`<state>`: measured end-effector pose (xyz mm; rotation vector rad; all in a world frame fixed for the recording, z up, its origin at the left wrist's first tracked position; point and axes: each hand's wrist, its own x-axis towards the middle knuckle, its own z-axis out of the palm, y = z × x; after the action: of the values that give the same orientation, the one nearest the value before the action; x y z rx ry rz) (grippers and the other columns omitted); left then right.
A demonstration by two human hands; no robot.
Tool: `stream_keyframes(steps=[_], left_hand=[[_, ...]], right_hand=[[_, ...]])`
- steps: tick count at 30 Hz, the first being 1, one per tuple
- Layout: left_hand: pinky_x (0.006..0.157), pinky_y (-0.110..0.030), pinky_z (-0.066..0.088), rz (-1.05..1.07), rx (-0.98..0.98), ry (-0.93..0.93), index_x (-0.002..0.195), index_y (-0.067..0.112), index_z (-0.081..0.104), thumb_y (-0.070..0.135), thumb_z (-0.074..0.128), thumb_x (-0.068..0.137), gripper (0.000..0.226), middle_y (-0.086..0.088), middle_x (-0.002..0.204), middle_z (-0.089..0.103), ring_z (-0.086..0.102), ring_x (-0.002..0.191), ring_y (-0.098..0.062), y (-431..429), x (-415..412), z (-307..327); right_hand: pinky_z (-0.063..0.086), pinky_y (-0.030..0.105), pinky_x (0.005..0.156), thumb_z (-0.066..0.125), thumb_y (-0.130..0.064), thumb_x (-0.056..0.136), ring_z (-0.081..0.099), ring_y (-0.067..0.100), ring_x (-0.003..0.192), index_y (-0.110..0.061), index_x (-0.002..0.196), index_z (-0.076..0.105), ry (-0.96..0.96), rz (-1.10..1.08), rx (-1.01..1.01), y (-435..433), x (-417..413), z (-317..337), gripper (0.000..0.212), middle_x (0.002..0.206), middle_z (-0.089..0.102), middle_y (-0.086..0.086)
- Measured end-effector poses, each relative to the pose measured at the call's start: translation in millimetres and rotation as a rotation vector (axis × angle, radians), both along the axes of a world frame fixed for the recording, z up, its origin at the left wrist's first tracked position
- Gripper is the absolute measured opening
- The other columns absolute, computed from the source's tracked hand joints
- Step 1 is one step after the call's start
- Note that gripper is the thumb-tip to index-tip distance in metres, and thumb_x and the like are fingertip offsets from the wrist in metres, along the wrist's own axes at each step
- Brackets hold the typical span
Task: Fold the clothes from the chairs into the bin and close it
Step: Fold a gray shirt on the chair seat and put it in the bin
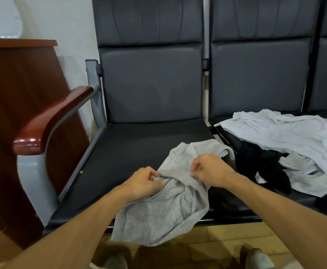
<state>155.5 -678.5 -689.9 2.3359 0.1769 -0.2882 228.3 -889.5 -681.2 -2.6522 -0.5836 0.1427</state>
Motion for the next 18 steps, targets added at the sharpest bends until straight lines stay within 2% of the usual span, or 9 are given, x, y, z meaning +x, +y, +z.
stream_keyframes(steps=[2,3,5,7,9,11,14,16,18], left_hand=[[0.098,-0.033,0.044,-0.101,0.104,0.025,0.118,0.029,0.055,0.055,0.067,0.081,0.047,0.010,0.109,0.049,0.046,0.110,-0.011,-0.8,1.4,-2.4],[0.101,-0.035,0.042,-0.157,0.196,-0.003,0.116,0.031,0.057,0.056,0.067,0.081,0.044,0.010,0.109,0.047,0.043,0.110,-0.012,-2.3,2.3,-3.5],[0.100,-0.035,0.042,-0.222,0.345,-0.108,0.108,0.032,0.060,0.046,0.066,0.086,0.027,0.008,0.107,0.049,0.045,0.105,-0.012,-4.5,5.2,-6.8],[0.092,-0.036,0.048,-0.178,0.345,-0.192,0.095,0.030,0.062,0.036,0.065,0.089,0.009,0.008,0.101,0.056,0.054,0.093,-0.011,-6.0,8.4,-8.2],[0.080,-0.037,0.056,-0.092,0.303,-0.215,0.084,0.028,0.061,0.034,0.064,0.089,0.009,0.009,0.092,0.061,0.062,0.083,-0.014,-7.5,10.3,-8.4],[0.073,-0.039,0.057,-0.026,0.311,-0.207,0.084,0.024,0.057,0.031,0.061,0.089,0.009,0.006,0.085,0.063,0.065,0.077,-0.018,-8.8,11.1,-7.3],[0.067,-0.040,0.050,0.129,0.295,-0.262,0.088,0.016,0.049,0.022,0.050,0.091,0.007,-0.004,0.083,0.061,0.059,0.076,-0.025,-5.8,12.8,-5.9],[0.067,-0.038,0.047,0.311,0.163,-0.320,0.093,0.012,0.046,0.020,0.047,0.094,0.009,-0.009,0.087,0.058,0.055,0.076,-0.027,0.6,14.9,-3.4],[0.067,-0.036,0.044,0.496,-0.032,-0.333,0.100,0.009,0.046,0.019,0.046,0.096,0.011,-0.009,0.091,0.054,0.051,0.076,-0.023,9.3,16.4,-0.7]], right_hand=[[0.054,0.030,0.083,0.066,-0.017,0.083,0.065,0.015,0.086,-0.027,0.070,0.064,-0.054,-0.108,0.131,-9.1,1.5,9.8,0.017,0.077,0.065,-0.007],[0.053,0.028,0.081,0.065,-0.015,0.082,0.065,0.014,0.084,-0.030,0.066,0.062,-0.098,-0.165,0.189,-14.3,2.4,15.1,0.022,0.073,0.065,-0.008],[0.048,0.024,0.074,0.064,-0.013,0.081,0.064,0.012,0.079,-0.030,0.062,0.061,-0.158,-0.262,0.273,-26.8,4.3,24.0,0.026,0.067,0.062,-0.013],[0.046,0.024,0.073,0.063,-0.012,0.080,0.063,0.013,0.078,-0.027,0.063,0.064,-0.168,-0.333,0.293,-41.7,6.7,26.4,0.023,0.067,0.063,-0.013],[0.053,0.030,0.076,0.061,-0.013,0.080,0.065,0.017,0.080,-0.018,0.069,0.069,-0.155,-0.377,0.203,-56.4,9.5,26.6,0.014,0.074,0.068,-0.004],[0.056,0.035,0.076,0.059,-0.017,0.078,0.065,0.022,0.080,-0.010,0.075,0.069,-0.100,-0.382,0.052,-67.7,9.3,29.6,0.013,0.081,0.070,0.004],[0.052,0.026,0.064,0.063,-0.023,0.078,0.061,0.019,0.069,-0.006,0.080,0.068,0.137,-0.270,-0.229,-71.5,-0.5,40.3,0.018,0.072,0.066,0.005],[0.046,0.019,0.054,0.064,-0.019,0.079,0.057,0.013,0.057,-0.007,0.075,0.066,0.289,-0.189,-0.420,-65.4,-11.1,47.0,0.012,0.054,0.061,-0.001],[0.043,0.018,0.052,0.063,-0.017,0.080,0.054,0.011,0.054,-0.010,0.068,0.061,0.306,-0.155,-0.499,-58.8,-15.0,46.9,0.014,0.052,0.058,-0.003]])
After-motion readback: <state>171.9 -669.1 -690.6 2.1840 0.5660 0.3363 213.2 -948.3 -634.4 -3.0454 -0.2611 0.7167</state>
